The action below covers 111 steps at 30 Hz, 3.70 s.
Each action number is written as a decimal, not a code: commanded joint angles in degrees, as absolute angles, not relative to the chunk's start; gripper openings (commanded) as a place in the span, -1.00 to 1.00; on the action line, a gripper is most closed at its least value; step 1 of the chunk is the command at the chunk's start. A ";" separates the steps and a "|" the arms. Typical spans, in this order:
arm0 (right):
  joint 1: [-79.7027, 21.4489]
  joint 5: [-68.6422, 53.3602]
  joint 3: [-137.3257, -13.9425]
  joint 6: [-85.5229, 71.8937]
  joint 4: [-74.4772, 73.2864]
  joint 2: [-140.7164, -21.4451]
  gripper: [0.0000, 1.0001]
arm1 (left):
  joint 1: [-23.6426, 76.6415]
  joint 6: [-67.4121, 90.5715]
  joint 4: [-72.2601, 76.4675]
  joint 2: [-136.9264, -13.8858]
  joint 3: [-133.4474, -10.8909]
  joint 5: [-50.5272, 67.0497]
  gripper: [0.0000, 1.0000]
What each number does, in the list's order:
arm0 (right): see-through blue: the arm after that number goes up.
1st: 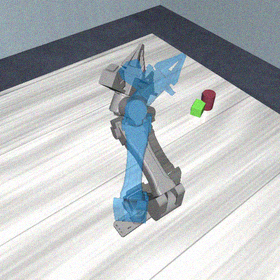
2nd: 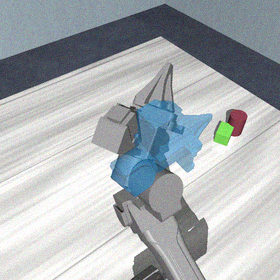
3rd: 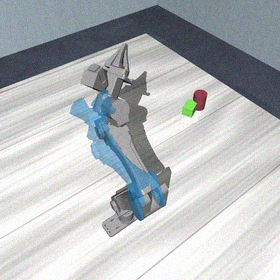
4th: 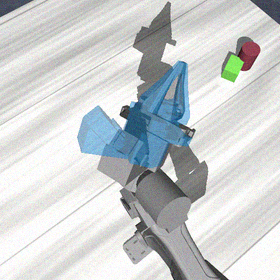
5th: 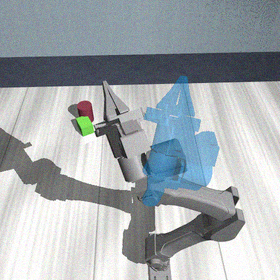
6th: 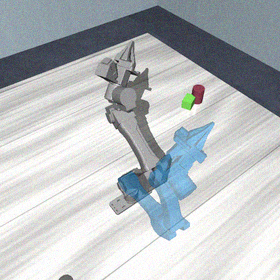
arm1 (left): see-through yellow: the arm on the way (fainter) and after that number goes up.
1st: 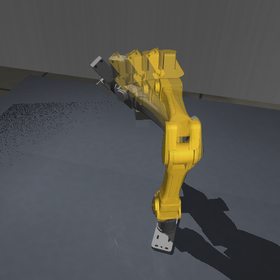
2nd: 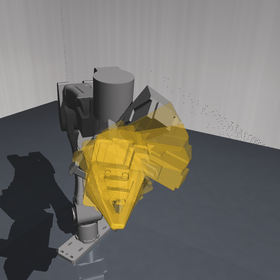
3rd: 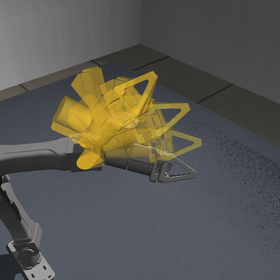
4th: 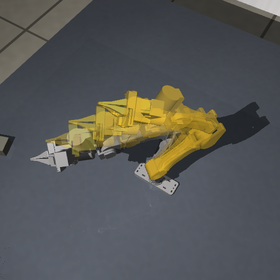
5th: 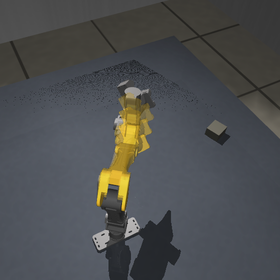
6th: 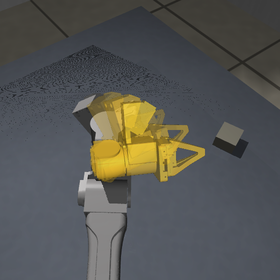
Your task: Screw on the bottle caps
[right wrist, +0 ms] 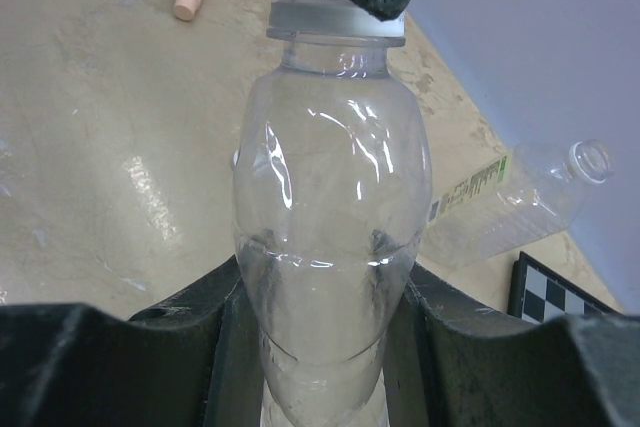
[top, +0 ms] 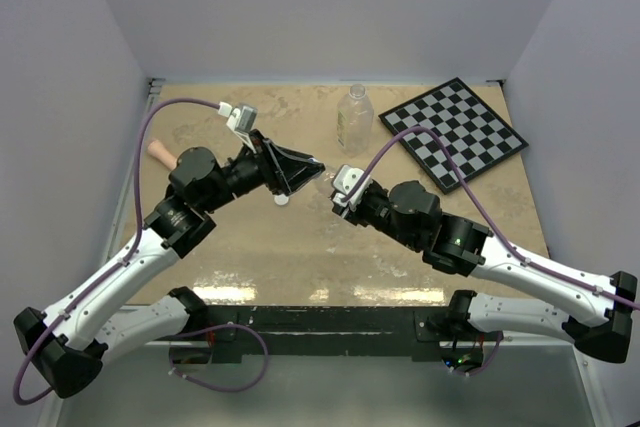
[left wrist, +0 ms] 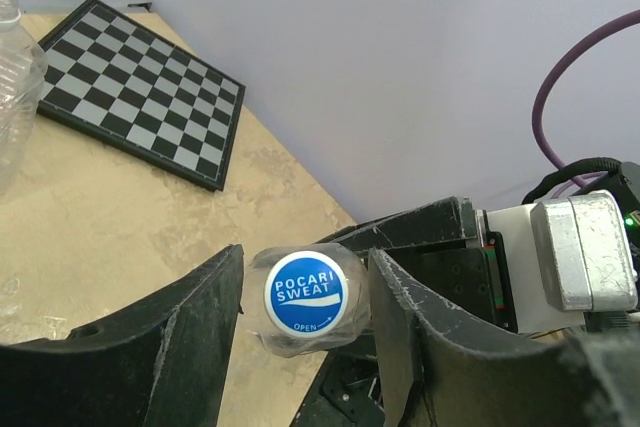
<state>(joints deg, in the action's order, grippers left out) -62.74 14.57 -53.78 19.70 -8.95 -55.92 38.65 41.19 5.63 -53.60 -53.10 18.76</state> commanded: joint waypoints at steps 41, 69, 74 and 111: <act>-62.84 -17.15 -56.17 21.54 -10.28 -50.54 -1.00 | 38.67 -10.90 2.02 -50.81 -60.03 54.43 0.15; -62.49 2.99 -48.51 14.59 6.86 -52.47 -1.00 | 38.67 20.83 5.62 -47.55 -54.32 26.89 0.56; -62.58 3.25 -48.69 14.50 6.77 -53.00 -1.00 | 38.67 22.50 8.88 -49.04 -53.88 28.82 0.38; -62.49 15.12 -42.45 10.81 8.79 -47.29 0.84 | 15.31 3.95 2.98 -71.54 -57.66 -14.69 -1.00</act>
